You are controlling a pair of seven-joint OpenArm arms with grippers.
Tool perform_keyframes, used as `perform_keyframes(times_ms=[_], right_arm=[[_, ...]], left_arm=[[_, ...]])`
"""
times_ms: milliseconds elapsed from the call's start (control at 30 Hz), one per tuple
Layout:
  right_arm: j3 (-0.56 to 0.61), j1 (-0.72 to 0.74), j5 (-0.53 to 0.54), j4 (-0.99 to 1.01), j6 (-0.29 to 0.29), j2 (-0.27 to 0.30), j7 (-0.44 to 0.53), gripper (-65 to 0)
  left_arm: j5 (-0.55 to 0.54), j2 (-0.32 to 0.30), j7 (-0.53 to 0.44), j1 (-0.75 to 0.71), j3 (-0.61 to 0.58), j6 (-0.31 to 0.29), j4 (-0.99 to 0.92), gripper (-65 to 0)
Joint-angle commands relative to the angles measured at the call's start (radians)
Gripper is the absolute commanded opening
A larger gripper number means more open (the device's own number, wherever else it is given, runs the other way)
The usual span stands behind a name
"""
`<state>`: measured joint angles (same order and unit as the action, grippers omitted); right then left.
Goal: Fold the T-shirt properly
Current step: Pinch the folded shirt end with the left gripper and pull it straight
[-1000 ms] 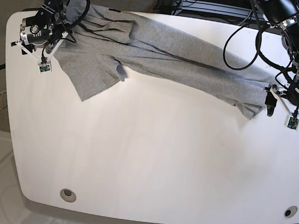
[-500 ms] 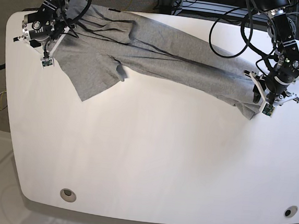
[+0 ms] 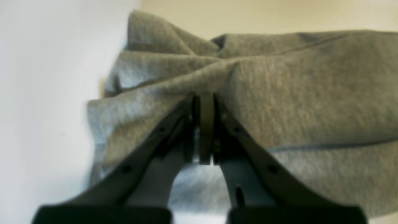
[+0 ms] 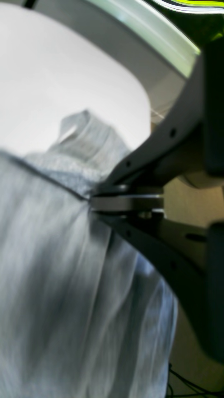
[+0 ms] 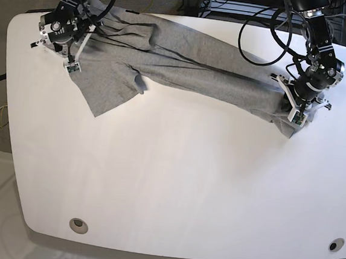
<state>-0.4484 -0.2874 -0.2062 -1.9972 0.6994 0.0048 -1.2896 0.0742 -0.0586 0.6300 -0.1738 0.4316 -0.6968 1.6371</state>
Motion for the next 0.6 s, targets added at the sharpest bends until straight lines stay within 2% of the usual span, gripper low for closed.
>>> perform_keyframes(times_ms=[0,267,467,567], right_arm=[[0.001,-0.016,-0.003,-0.006,-0.001,-0.016,0.041,-64.6],[0.001,-0.02,-0.005,0.138,-0.001,-0.021,0.103,-64.6],[0.001,-0.026,-0.006,0.221,-0.001,-0.021,0.227,-64.6],[0.001,-0.02,-0.006,0.267,-0.001,-0.018,0.242,-64.6]], left_arm=[[-0.011,-0.008,-0.029,0.004,0.003,-0.001,-0.019,-63.1],[-0.011,-0.011,-0.035,0.004,0.006,-0.001,-0.093,-63.1],[-0.011,-0.011,-0.035,0.004,0.006,-0.001,-0.1,-63.1],[-0.011,-0.011,-0.035,0.004,0.006,-0.001,-0.1,-63.1]])
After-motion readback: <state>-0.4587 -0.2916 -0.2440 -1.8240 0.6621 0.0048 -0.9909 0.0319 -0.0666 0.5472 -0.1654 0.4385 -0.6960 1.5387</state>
